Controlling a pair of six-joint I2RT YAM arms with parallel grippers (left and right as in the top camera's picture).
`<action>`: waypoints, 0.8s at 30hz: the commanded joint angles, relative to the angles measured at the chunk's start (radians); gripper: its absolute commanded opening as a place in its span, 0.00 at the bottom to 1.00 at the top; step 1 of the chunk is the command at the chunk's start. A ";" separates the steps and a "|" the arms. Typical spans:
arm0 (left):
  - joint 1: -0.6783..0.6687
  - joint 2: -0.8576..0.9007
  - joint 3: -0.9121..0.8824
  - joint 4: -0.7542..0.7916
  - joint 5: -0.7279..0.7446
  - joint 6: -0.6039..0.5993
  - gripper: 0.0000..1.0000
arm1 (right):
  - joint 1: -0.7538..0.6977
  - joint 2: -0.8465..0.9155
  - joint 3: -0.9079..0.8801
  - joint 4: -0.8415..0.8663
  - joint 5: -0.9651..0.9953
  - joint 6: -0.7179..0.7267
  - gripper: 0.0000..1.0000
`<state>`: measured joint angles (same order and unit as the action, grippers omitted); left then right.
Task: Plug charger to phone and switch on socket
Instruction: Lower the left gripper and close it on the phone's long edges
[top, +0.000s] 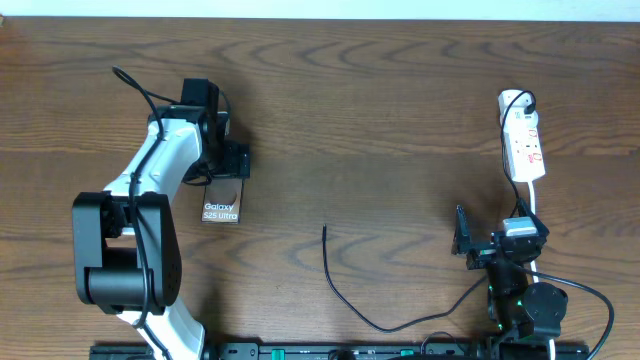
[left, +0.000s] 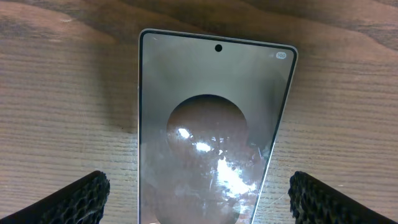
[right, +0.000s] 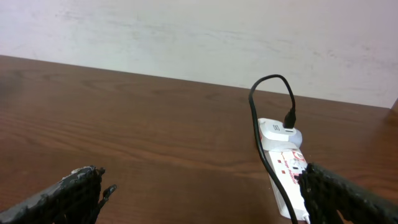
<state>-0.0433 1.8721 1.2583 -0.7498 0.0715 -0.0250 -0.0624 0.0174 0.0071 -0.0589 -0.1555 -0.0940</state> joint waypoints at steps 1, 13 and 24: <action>-0.002 0.005 -0.022 0.002 -0.013 0.014 0.93 | 0.004 -0.006 -0.002 -0.005 0.007 0.011 0.99; -0.002 0.005 -0.061 0.046 -0.013 0.014 0.93 | 0.004 -0.006 -0.002 -0.005 0.007 0.011 0.99; -0.009 0.009 -0.064 0.049 -0.013 0.013 0.93 | 0.004 -0.006 -0.002 -0.005 0.007 0.011 0.99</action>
<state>-0.0483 1.8721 1.2041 -0.7010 0.0715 -0.0250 -0.0624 0.0174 0.0071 -0.0593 -0.1555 -0.0944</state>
